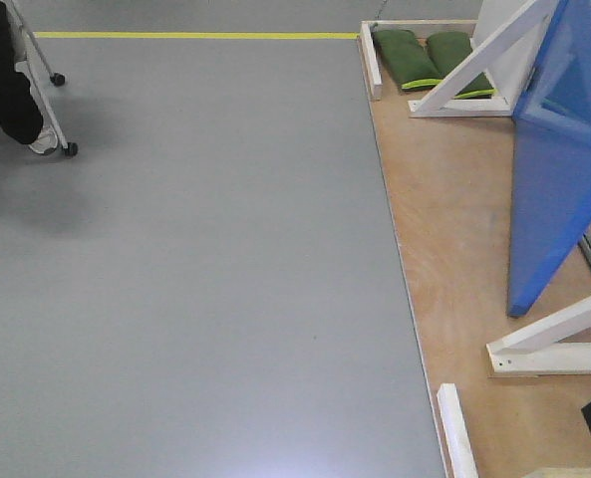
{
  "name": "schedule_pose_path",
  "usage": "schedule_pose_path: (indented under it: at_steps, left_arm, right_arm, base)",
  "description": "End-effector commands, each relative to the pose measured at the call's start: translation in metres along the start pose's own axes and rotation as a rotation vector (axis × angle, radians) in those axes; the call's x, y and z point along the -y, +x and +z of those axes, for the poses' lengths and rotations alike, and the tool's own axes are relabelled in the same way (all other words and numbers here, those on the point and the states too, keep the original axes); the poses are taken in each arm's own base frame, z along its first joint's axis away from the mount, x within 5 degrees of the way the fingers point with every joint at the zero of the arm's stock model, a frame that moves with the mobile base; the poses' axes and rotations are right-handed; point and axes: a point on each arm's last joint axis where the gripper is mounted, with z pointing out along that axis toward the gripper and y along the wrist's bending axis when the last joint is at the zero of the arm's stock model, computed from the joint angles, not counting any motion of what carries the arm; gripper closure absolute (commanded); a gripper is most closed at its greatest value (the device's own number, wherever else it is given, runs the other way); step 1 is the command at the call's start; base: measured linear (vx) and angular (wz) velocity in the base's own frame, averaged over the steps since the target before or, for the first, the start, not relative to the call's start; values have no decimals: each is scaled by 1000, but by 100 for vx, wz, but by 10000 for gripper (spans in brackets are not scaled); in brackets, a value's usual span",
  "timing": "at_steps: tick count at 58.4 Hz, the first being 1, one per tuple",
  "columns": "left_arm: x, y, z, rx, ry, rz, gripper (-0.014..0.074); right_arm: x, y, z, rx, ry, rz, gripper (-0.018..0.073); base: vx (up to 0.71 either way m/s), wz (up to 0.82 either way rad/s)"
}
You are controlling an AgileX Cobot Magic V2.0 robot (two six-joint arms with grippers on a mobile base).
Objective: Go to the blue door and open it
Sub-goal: 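Drive the base up beside the blue door and stop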
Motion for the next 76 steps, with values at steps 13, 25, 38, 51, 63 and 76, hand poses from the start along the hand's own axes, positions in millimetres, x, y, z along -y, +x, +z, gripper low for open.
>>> schedule_pose_path:
  at_steps: [13, 25, 38, 51, 63, 76]
  left_arm:
    - [0, -7, -1, 98, 4, -10, 526]
    - [0, -7, -1, 98, 4, -10, 526]
    - [0, -7, -1, 98, 4, -10, 526]
    - [0, -7, -1, 98, 4, -10, 526]
    - [0, -7, -1, 98, 4, -10, 526]
    - [0, -7, -1, 98, 4, -10, 526]
  right_arm:
    - [0, -2, -1, 84, -1, -10, 557]
    - [0, -2, -1, 84, -1, -10, 557]
    - [0, -2, -1, 84, -1, -10, 557]
    - [0, -2, -1, 84, -1, -10, 557]
    - [0, -2, -1, 86, 0, -10, 557]
    - [0, -2, -1, 86, 0, -10, 557]
  base:
    - [33, -2]
    - [31, -1]
    - [28, -2]
    - [24, -4]
    - [22, -3]
    - [20, -1]
